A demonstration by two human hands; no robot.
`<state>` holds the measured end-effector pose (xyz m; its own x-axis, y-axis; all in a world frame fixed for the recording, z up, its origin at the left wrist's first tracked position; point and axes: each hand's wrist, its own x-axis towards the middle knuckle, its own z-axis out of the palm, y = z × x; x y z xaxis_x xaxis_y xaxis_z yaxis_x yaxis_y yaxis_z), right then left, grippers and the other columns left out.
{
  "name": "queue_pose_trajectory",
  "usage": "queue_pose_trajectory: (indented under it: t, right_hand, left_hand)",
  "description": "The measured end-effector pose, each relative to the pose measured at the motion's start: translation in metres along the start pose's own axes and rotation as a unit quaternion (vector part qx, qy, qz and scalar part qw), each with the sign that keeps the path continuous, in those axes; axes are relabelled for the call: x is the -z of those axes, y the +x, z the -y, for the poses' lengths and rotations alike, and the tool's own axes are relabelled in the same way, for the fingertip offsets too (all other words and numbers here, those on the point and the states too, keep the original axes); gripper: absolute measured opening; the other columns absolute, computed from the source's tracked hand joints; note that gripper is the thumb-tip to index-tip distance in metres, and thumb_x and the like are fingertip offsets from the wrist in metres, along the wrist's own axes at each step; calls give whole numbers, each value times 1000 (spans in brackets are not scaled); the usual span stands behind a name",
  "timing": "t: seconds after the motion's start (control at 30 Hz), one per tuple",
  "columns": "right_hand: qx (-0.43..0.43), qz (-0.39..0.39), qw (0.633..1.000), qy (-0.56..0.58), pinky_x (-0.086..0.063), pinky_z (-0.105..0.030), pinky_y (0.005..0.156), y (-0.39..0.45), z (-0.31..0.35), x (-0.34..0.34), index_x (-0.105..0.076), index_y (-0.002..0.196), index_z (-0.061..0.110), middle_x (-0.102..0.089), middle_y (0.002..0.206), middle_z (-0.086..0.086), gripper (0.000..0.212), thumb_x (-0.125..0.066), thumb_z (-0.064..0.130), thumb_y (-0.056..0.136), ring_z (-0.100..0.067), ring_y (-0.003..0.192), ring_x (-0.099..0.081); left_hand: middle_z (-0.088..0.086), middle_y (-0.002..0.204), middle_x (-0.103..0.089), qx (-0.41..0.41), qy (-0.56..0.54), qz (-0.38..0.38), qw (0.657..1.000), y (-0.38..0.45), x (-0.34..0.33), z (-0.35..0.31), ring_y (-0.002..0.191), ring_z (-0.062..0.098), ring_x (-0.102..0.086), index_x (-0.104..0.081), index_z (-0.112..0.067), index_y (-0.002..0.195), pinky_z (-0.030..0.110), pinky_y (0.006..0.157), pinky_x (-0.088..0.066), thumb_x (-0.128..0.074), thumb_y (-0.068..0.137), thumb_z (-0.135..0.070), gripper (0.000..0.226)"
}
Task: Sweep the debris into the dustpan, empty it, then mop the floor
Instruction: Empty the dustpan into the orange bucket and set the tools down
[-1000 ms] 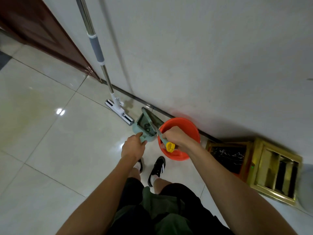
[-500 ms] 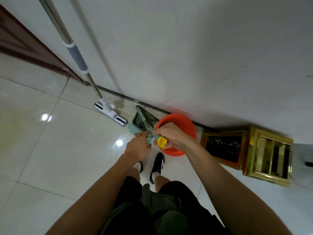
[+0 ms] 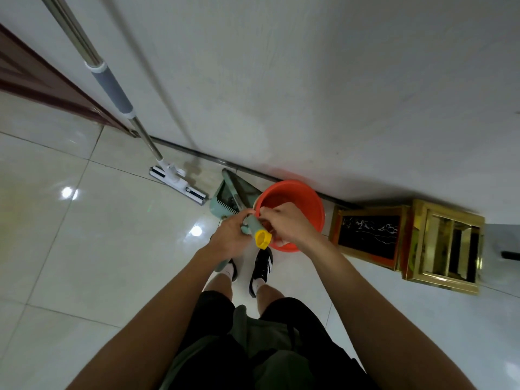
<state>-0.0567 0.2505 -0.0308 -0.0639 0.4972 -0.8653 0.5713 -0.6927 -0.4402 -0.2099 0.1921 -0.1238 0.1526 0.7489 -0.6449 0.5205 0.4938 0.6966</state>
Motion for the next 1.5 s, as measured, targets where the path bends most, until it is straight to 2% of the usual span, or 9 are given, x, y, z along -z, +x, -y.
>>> queue_pose_trajectory:
  t: [0.07,0.2,0.33,0.7,0.93,1.0,1.1,1.3,1.5]
  right_hand:
    - [-2,-44,999,15,-48,-25,47,4,-9,7,-73,94,2,-64,51,2,35,-50,27,101,-11,43,-57]
    - [-26,-60,998,-5,-47,-24,46,14,-33,15,-70,91,-2,-73,72,-17,28,-52,19,96,-18,51,-61]
    - [-66,-52,996,-8,-47,-28,51,25,-61,17,-69,94,0,-74,79,-18,24,-54,19,95,-21,57,-63]
    - [-79,-50,996,-5,-53,-29,57,26,-100,27,-69,99,11,-74,83,-12,21,-51,22,99,-17,61,-65]
    - [-63,-66,995,-27,-51,-28,55,29,-111,39,-69,98,8,-74,88,-16,24,-48,20,99,-19,61,-66]
    - [-45,-66,995,-58,-56,-32,62,32,-112,42,-70,98,8,-74,92,-13,25,-47,18,99,-22,70,-70]
    - [9,-66,990,-125,-51,-44,100,35,-104,48,-71,82,6,-73,108,-17,30,-45,14,95,-27,102,-69]
    - [96,-109,969,-200,-48,-34,59,34,-73,64,-53,53,15,-57,56,3,36,-46,13,89,-25,62,-60]
    - [158,-98,942,-280,-48,-32,85,23,-18,67,-73,91,9,-70,110,-18,28,-46,15,94,-38,105,-63]
  left_hand:
    - [8,123,-64,-17,28,-12,999,2,0,-1,102,20,-61,-56,-26,133,38,95,-52,-64,82,-21,52]
    - [8,136,-54,-28,48,-27,998,5,2,2,118,26,-58,-61,-24,130,41,98,-50,-60,66,-32,65]
    - [8,128,-57,-71,56,-55,994,5,0,0,107,24,-59,-67,-14,120,34,84,-48,-59,63,-40,64]
    - [5,100,-66,-77,26,-102,992,9,-13,-13,85,21,-62,-69,-17,96,26,69,-47,-71,74,-18,23]
    - [-1,108,-65,0,-38,-145,989,10,-26,-13,88,23,-69,-67,-29,109,47,75,-62,-73,69,-22,41]
    - [-3,110,-66,15,-48,-141,989,9,-29,-9,89,23,-70,-63,-34,114,48,75,-62,-72,67,-32,48]
    - [-2,111,-68,32,-26,-142,989,5,-31,-6,90,21,-69,-59,-36,123,43,77,-61,-75,76,-35,50]
    - [-1,91,-68,100,46,-144,983,-12,-16,0,80,20,-67,-60,-25,101,37,73,-57,-66,75,-54,39]
    - [-4,127,-61,93,61,-164,980,-51,16,-8,114,25,-61,-60,-23,134,38,96,-49,-68,93,-36,44]
